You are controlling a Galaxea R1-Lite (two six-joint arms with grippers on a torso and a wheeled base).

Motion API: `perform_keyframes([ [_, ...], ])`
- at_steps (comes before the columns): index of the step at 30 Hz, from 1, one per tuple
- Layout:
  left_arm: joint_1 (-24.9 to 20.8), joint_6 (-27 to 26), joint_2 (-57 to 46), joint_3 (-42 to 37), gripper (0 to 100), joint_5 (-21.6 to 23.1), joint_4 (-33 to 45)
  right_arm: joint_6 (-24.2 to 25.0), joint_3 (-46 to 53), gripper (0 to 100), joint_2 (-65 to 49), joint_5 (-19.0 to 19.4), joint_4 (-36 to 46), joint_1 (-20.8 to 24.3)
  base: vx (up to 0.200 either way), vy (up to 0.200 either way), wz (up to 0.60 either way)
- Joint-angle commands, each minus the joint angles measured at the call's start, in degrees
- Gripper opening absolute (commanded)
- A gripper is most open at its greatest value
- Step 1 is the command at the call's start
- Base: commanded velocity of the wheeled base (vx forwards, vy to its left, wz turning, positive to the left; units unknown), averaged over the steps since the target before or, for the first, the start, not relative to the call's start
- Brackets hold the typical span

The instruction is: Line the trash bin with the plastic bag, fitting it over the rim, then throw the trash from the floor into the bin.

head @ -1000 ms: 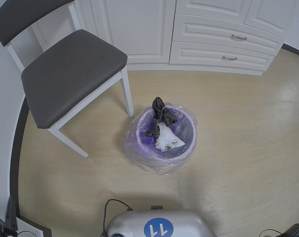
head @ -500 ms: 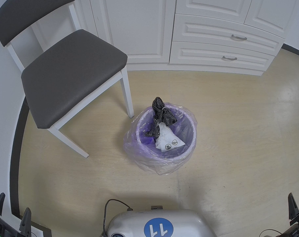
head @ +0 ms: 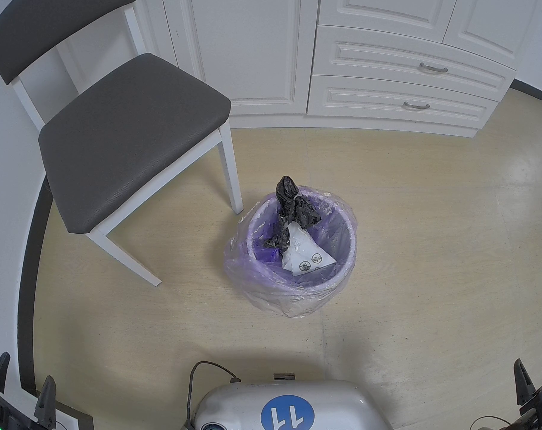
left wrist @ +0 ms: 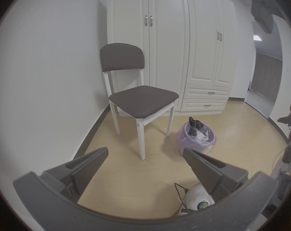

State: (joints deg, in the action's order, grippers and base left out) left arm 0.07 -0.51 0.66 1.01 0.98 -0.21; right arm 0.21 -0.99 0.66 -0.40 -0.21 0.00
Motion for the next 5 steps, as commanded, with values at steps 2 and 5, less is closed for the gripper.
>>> perform_keyframes([
  [2,0.0,0.0,-0.7,-1.0,100,-0.5,0.1,0.2,1.0,100,-0.7,0.0,-0.1,0.0,0.000,0.000,0.00],
  [5,0.0,0.2,-0.7,-1.0,100,-0.5,0.0,0.2,1.0,100,-0.7,0.0,-0.1,0.0,0.000,0.000,0.00],
])
